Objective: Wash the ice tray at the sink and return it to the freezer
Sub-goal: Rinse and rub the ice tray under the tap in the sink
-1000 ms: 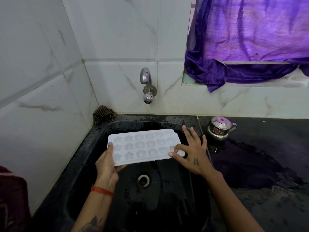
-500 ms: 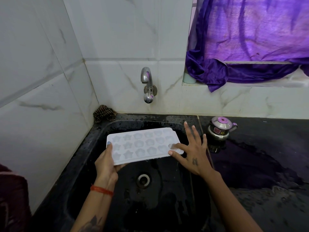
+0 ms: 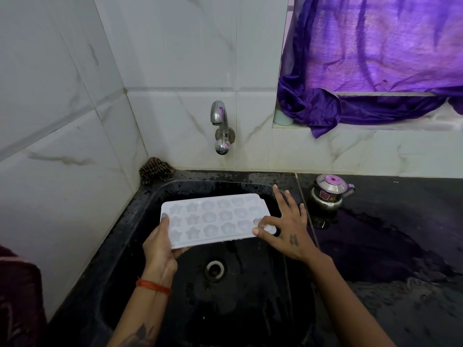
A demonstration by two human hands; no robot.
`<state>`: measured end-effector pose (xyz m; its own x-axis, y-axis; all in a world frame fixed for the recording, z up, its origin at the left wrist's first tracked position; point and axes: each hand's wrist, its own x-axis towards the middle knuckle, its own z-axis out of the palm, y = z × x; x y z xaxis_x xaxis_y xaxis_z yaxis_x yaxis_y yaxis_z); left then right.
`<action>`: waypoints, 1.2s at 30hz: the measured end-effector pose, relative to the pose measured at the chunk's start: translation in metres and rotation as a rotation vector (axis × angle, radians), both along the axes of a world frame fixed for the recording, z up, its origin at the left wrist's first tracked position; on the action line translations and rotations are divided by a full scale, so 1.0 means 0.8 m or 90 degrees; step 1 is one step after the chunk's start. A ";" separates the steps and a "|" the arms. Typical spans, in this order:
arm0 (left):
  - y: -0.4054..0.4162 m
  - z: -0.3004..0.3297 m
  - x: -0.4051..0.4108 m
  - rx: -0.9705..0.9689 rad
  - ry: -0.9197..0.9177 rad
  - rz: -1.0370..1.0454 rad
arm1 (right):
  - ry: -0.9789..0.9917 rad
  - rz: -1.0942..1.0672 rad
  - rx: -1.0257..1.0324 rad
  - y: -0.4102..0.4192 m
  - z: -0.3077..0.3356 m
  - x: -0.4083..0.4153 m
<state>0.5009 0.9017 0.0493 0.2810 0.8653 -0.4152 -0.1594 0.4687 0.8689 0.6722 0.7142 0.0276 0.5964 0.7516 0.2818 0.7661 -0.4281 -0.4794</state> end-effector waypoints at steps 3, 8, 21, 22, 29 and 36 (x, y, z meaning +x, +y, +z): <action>-0.002 0.000 0.000 0.004 0.000 -0.001 | -0.055 -0.005 -0.002 -0.001 -0.003 0.000; -0.003 0.000 0.000 0.004 0.003 -0.002 | -0.179 -0.036 0.013 0.000 -0.008 0.000; -0.002 0.004 -0.001 0.000 -0.001 0.004 | -0.050 -0.036 0.019 0.005 -0.006 -0.004; -0.002 0.005 0.000 0.000 -0.002 0.003 | -0.028 -0.033 0.009 0.005 -0.005 -0.003; -0.003 0.002 0.000 0.001 0.003 0.000 | 0.042 -0.012 0.001 0.001 0.001 -0.001; -0.003 0.002 0.001 0.007 0.006 -0.001 | -0.077 -0.009 -0.008 -0.001 0.000 0.000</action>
<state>0.5018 0.8990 0.0507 0.2777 0.8695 -0.4084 -0.1502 0.4592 0.8756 0.6725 0.7130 0.0279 0.5688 0.7477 0.3427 0.8122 -0.4448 -0.3775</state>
